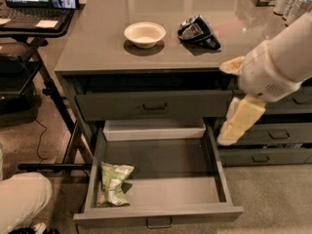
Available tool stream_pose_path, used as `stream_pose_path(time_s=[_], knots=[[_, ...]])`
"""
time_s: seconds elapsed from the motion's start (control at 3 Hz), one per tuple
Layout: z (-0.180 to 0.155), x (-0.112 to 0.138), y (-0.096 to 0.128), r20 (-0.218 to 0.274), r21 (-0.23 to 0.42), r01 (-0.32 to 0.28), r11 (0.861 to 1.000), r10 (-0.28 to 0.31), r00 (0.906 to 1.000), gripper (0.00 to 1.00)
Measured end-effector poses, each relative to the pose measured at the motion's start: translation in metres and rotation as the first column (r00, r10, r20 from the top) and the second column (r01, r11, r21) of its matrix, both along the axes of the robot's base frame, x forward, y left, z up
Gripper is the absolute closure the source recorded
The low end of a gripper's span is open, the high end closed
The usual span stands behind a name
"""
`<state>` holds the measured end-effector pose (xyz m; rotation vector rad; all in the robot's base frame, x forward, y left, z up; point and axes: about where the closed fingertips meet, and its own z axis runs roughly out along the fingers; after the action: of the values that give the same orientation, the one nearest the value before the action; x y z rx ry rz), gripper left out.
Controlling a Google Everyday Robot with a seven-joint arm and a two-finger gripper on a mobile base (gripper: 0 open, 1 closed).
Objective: Pick green jalapeno chip bag from middle drawer and place on counter
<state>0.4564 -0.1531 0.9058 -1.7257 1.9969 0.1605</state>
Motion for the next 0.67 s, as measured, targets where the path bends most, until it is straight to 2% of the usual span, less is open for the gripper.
stream_pose_path(time_s=[0.33,0.67], knots=[[-0.053,0.006,0.054,0.006,0.082,-0.061,0.995,0.060,0.9982,0.00],[-0.108,0.019,0.103,0.018,0.113,-0.098,0.989,0.097,0.9951,0.00]])
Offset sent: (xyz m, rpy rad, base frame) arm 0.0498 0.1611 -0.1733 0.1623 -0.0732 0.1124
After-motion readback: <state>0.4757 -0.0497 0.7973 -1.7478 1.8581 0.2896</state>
